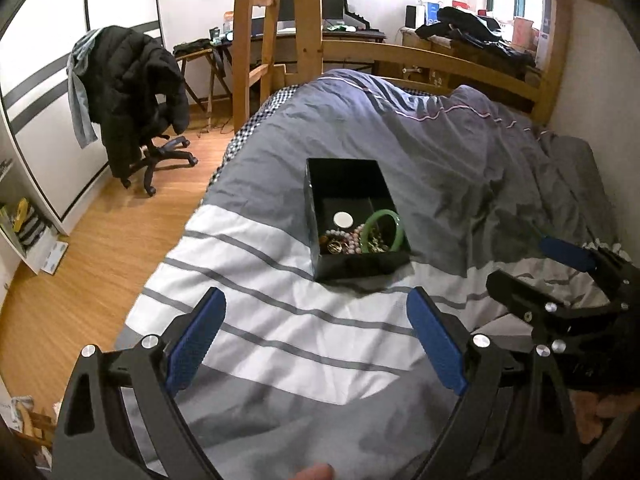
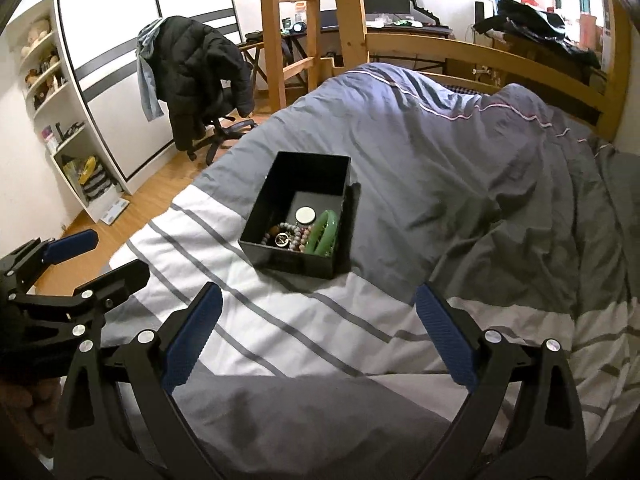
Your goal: Organize jewelry
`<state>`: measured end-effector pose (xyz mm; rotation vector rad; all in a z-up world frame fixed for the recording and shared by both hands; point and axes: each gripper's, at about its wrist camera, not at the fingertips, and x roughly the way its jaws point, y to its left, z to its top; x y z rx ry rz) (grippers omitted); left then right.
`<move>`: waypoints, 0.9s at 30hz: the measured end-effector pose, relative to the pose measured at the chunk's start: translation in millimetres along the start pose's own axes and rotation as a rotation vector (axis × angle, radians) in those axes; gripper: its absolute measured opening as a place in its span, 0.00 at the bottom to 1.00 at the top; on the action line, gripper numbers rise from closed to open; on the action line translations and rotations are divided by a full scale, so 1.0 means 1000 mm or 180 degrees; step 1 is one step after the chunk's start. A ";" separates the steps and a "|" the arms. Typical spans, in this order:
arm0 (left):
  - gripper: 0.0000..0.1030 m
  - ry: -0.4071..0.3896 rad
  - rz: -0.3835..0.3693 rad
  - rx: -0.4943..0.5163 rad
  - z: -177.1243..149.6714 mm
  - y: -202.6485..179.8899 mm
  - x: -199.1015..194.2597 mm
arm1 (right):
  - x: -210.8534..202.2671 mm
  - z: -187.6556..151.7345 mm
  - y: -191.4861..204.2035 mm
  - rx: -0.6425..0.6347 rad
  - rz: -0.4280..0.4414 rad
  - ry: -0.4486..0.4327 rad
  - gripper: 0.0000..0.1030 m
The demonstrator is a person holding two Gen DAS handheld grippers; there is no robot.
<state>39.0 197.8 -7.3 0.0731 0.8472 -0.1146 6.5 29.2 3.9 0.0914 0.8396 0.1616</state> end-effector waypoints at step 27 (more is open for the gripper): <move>0.88 0.0072 0.0045 0.0186 -0.011 -0.003 0.014 | 0.003 -0.007 0.000 -0.0177 0.0033 -0.0035 0.93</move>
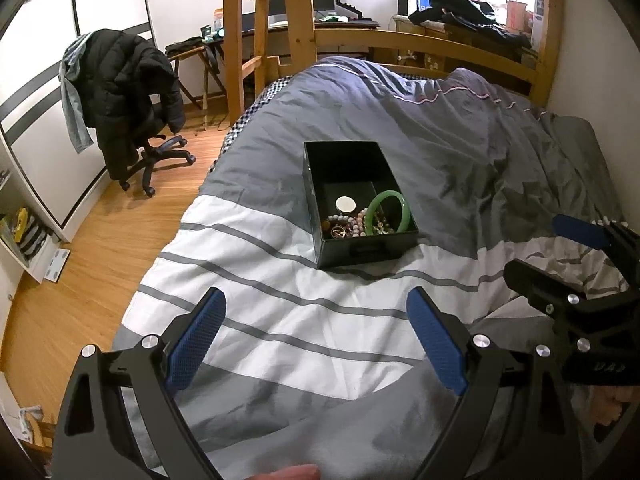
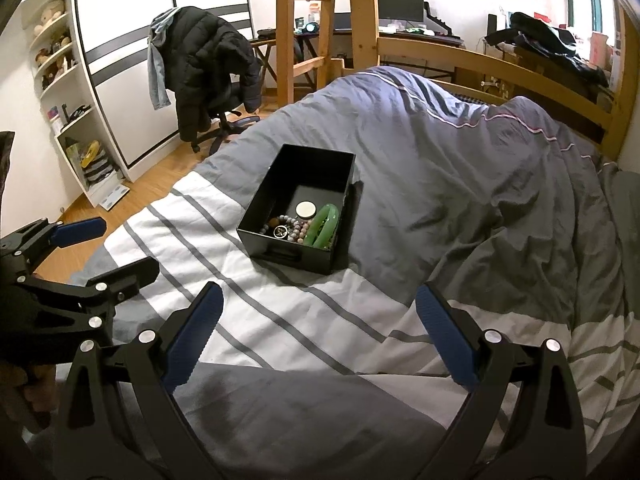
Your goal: Organize jewelry
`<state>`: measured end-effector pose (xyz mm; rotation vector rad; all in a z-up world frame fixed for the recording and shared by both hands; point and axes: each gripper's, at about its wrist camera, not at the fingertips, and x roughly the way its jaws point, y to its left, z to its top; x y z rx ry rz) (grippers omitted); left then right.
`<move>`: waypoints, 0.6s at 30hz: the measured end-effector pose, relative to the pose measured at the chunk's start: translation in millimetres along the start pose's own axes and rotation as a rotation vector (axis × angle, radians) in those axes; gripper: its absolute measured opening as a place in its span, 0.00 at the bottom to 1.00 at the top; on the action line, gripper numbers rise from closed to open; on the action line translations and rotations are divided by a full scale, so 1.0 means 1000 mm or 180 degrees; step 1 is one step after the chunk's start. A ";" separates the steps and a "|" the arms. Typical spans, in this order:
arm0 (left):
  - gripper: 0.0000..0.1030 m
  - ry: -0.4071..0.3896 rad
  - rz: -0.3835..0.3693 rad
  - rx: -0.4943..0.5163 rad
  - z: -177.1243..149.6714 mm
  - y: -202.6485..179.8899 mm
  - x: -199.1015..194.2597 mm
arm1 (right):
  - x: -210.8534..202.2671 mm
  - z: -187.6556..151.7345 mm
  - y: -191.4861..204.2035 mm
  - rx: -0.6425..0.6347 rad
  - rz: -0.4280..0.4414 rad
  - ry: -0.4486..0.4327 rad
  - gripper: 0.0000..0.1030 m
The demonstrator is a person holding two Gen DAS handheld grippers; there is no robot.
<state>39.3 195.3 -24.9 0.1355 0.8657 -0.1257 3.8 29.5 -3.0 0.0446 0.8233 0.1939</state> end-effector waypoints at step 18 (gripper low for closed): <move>0.88 -0.0022 -0.0005 0.0029 0.001 -0.001 -0.001 | 0.000 -0.001 -0.005 0.0075 -0.0001 0.0003 0.93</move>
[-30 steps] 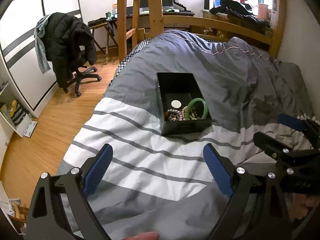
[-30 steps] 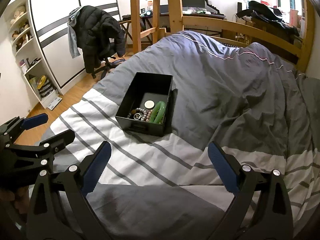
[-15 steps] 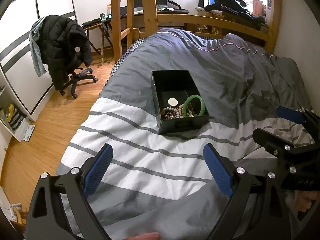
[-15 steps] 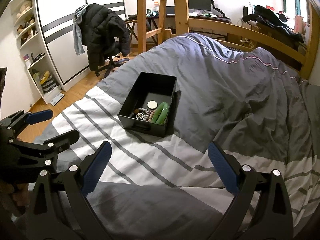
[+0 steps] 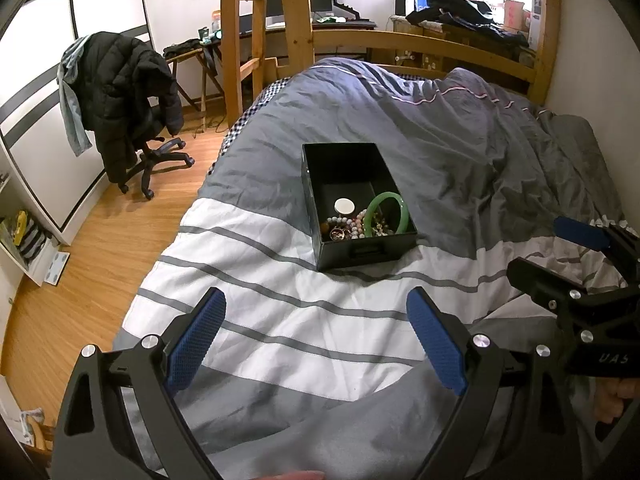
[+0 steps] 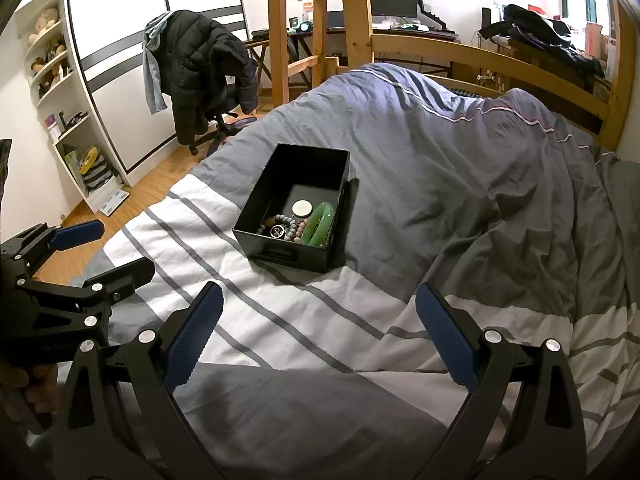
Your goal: Organize jewelry
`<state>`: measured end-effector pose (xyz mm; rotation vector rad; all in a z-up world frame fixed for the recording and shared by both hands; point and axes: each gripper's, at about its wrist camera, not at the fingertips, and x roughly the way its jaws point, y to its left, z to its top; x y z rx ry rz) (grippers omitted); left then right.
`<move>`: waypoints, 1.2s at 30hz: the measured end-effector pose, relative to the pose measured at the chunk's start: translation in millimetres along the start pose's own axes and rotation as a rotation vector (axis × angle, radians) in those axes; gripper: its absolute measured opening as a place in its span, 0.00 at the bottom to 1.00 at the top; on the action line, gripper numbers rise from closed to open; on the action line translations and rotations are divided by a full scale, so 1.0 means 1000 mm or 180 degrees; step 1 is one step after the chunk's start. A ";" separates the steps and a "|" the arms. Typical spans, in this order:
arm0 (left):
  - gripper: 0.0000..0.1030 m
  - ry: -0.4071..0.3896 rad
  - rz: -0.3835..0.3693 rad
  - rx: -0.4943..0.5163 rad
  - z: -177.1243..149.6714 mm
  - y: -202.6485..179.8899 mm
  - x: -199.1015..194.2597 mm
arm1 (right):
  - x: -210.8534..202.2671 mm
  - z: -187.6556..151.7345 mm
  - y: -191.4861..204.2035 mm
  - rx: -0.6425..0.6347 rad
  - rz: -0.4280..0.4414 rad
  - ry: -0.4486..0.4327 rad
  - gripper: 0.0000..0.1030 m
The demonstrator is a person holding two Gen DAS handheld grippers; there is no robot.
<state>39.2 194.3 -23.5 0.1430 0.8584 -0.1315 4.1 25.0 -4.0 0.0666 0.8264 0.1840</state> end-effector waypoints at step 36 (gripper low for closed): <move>0.88 0.0006 -0.0005 0.0071 0.002 -0.001 0.001 | -0.004 -0.002 -0.004 0.0048 -0.0022 -0.0031 0.93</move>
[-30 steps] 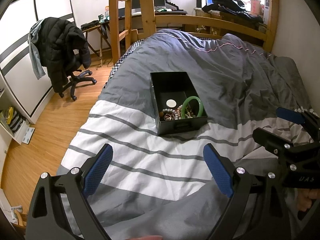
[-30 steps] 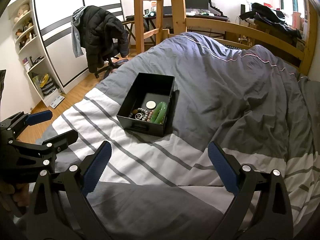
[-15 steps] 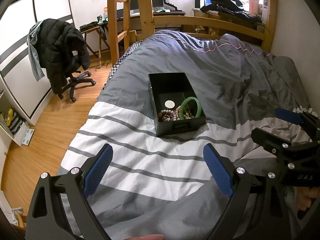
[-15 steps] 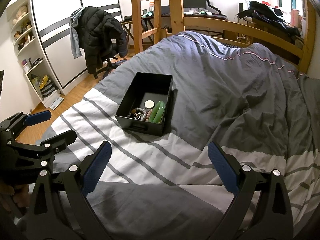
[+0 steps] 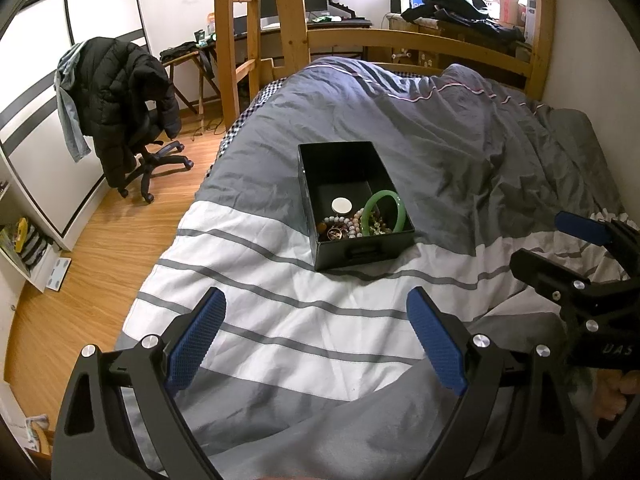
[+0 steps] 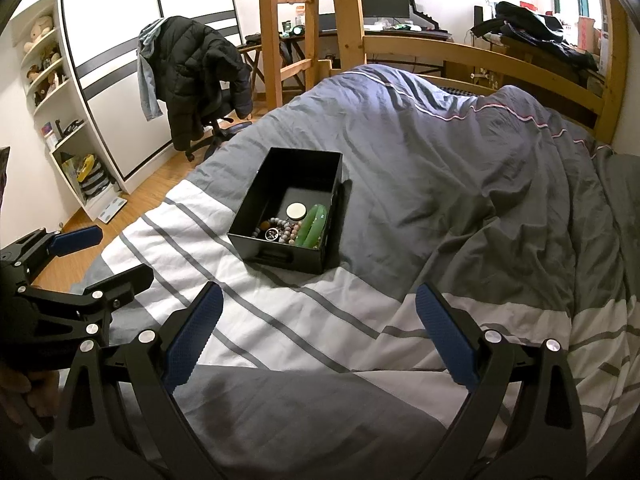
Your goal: Organize jewelry
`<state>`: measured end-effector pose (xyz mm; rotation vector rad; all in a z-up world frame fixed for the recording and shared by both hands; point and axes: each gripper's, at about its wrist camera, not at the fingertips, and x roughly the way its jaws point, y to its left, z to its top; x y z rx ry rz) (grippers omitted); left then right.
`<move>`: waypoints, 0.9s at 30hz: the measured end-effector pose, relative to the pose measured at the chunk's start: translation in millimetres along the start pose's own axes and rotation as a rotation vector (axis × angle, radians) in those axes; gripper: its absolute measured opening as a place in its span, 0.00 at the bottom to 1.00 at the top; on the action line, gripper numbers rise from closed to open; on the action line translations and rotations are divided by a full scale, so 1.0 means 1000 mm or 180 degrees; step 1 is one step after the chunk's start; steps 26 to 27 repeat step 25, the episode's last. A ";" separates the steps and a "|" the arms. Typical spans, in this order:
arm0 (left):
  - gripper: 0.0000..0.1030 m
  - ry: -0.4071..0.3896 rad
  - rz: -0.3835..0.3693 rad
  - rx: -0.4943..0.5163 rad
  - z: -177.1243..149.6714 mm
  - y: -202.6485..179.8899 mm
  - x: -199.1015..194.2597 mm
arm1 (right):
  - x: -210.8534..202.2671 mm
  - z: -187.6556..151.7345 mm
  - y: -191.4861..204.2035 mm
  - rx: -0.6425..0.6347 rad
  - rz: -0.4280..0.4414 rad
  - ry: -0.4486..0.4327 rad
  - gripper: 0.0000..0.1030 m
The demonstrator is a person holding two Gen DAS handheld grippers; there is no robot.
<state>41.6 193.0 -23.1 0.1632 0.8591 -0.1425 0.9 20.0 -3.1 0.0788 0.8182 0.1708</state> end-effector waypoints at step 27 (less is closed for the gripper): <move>0.88 0.0097 -0.0016 0.0052 -0.005 -0.003 0.011 | 0.001 -0.002 -0.002 0.0022 0.0008 0.0011 0.93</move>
